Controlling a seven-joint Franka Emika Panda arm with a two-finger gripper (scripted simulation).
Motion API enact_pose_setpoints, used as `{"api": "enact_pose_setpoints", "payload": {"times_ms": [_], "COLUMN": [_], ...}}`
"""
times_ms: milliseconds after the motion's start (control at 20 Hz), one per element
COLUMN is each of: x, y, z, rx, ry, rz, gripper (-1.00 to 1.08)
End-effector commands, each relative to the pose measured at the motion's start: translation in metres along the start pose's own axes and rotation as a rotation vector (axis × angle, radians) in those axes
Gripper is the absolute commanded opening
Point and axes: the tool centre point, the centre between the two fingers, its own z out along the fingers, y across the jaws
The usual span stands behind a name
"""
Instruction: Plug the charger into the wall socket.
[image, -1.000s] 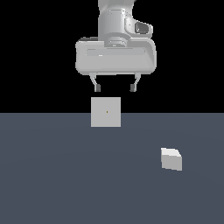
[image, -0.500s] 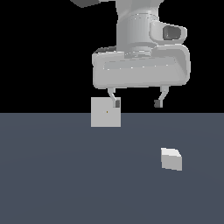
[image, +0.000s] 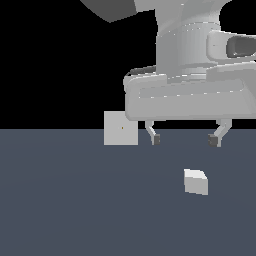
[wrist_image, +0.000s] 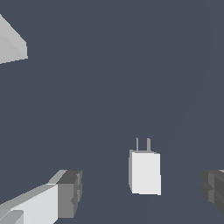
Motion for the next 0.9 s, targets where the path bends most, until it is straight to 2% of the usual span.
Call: {"api": "enact_pose_setpoints", "payload": {"times_ms": [0,350,850], "x": [-0.005,-0.011,-0.012], "y": [0.008,0.018,0.017], "z": [0.006,0.015,0.017], "rx": [-0.004,-0.009,-0.008], "ry": [0.01,0.022,0.021], "rz": [0.019,0.046,0.045], "gripper": [1.0,1.0,1.0]}}
